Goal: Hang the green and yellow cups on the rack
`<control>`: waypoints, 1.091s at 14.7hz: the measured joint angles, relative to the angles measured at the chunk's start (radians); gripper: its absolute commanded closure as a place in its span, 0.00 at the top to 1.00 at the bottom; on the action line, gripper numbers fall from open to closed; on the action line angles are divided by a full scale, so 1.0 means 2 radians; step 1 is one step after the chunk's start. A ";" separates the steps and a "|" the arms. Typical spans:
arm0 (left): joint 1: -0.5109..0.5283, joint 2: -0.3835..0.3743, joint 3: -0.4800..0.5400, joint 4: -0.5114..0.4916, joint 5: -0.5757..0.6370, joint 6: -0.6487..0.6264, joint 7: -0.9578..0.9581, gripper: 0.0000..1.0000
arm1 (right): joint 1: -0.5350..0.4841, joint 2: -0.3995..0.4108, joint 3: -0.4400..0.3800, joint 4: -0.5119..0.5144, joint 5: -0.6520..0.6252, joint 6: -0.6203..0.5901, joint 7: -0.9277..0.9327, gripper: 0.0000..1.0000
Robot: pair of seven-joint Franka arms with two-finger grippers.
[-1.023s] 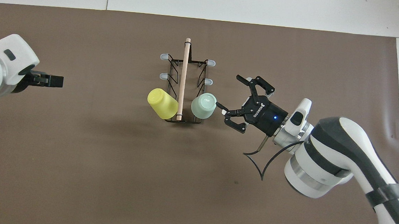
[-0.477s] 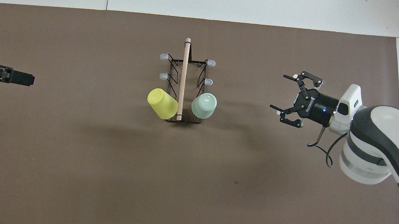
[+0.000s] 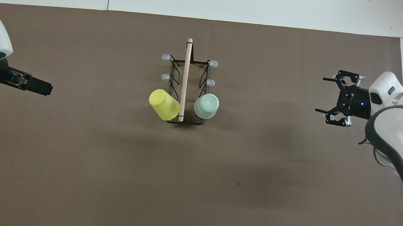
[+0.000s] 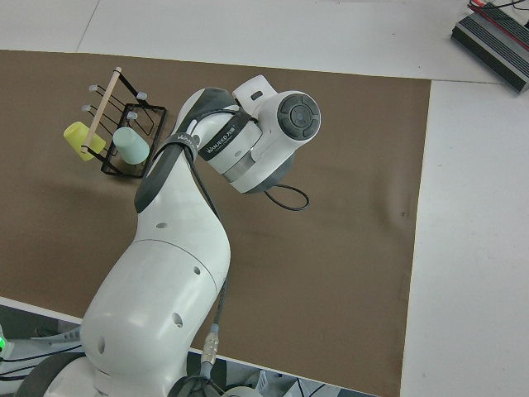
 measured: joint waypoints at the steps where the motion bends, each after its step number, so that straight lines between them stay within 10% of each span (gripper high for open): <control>1: -0.002 -0.003 0.000 0.000 0.000 -0.005 0.000 1.00 | 0.000 0.000 0.000 0.003 -0.038 0.001 0.047 1.00; 8: 0.000 -0.007 0.006 -0.008 0.000 -0.011 0.000 1.00 | 0.012 -0.001 0.007 0.045 -0.325 0.000 0.410 1.00; 16: 0.001 -0.007 0.008 -0.008 0.000 -0.011 0.000 1.00 | 0.083 -0.011 0.009 0.065 -0.410 -0.104 0.770 1.00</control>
